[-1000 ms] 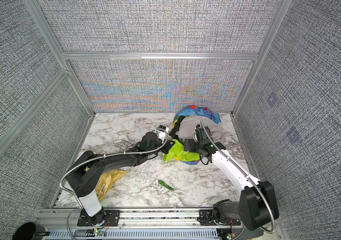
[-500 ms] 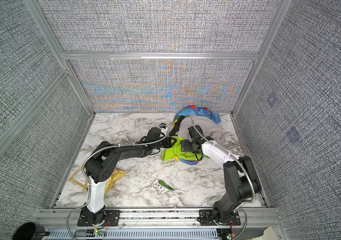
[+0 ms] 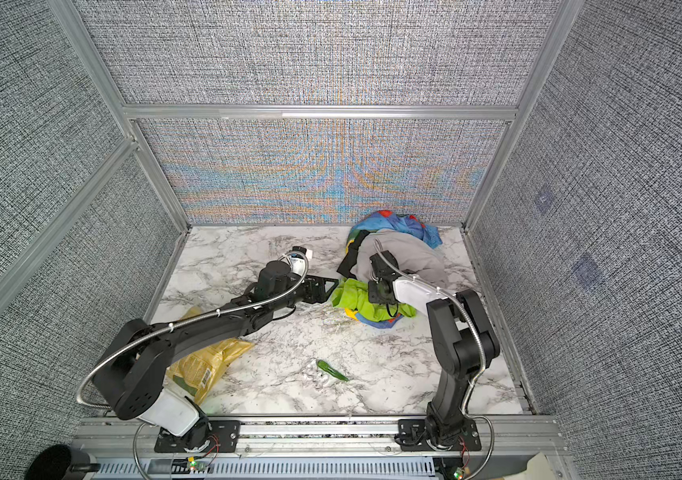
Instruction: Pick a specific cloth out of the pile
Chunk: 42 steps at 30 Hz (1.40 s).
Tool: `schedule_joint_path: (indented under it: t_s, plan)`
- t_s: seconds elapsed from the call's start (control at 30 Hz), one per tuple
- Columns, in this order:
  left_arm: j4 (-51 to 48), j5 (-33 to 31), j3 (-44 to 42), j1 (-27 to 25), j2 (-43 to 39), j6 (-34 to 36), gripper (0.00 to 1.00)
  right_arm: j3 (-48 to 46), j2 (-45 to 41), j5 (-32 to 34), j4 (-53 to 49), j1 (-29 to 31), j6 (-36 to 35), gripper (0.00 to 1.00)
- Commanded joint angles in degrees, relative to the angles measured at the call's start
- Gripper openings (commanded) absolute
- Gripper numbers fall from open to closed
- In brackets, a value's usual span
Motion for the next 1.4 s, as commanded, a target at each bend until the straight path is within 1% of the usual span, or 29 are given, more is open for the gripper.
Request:
schedule_joint_path:
  t_s: [0.0, 0.1, 0.23, 0.3, 0.37, 0.43, 0.53, 0.63, 0.73, 0.8, 0.87, 0.93, 1.03, 1.23, 1.37]
  plan:
    - [-1.2, -0.9, -1.6, 0.0, -2.8, 1.8, 0.88, 3.4, -5.0, -2.0, -0.2, -1.5, -0.3, 0.00]
    - [-0.1, -0.3, -3.6, 0.0, -4.0, 1.8, 0.88, 9.1, -9.3, -5.9, -4.5, -3.9, -0.7, 0.00]
    - [-0.9, -1.4, -4.2, -1.4, -4.1, 3.2, 0.88, 19.1, -12.3, -8.9, -10.4, -6.8, -2.0, 0.00]
    - [-0.9, -1.4, -3.9, -2.3, -4.1, 3.7, 0.88, 22.6, -12.9, -10.6, -11.4, -8.8, -1.9, 0.00]
    - [-0.8, -1.6, -3.2, -3.3, -4.0, 4.6, 0.88, 25.2, -12.7, -14.2, -11.8, -12.1, -1.1, 0.00]
    - [-1.2, -2.4, -2.3, -4.5, -3.9, 5.5, 0.88, 27.0, -11.6, -14.8, -12.5, -15.0, -0.4, 0.00]
    - [-1.3, -2.9, -1.5, -5.4, -3.5, 6.2, 0.88, 25.4, -8.5, -15.4, -12.4, -19.4, 1.1, 0.00]
    - [-0.8, -3.1, -1.7, -6.0, -3.3, 6.0, 0.88, 19.6, -4.7, -17.6, -10.3, -23.3, 3.3, 0.00]
    - [0.1, -3.0, -2.4, -6.6, -3.3, 5.9, 0.88, 11.4, -1.1, -18.4, -3.6, -25.1, 5.2, 0.00]
    - [0.2, -3.1, -2.7, -7.0, -3.7, 6.1, 0.89, 7.9, 1.3, -18.1, -0.5, -25.9, 6.1, 0.00]
    - [0.3, -3.2, -3.1, -7.2, -4.2, 6.3, 0.89, 5.8, 3.1, -18.3, 1.7, -26.5, 6.7, 0.04]
    - [0.5, -3.7, -3.6, -7.4, -4.9, 6.3, 0.89, 4.9, 4.4, -19.0, 2.9, -26.6, 6.8, 0.11]
    - [0.7, -4.1, -4.3, -7.4, -5.6, 6.2, 0.89, 3.9, 3.7, -19.8, 4.0, -26.6, 6.6, 0.20]
    - [2.0, -4.1, -5.4, -7.4, -6.7, 5.5, 0.89, 1.9, -4.3, -18.3, 2.7, -26.3, 5.8, 0.46]
    - [1.9, -5.4, -6.0, -7.4, -8.4, 5.8, 0.91, -0.7, -13.2, -15.5, 0.8, -24.6, 5.0, 0.68]
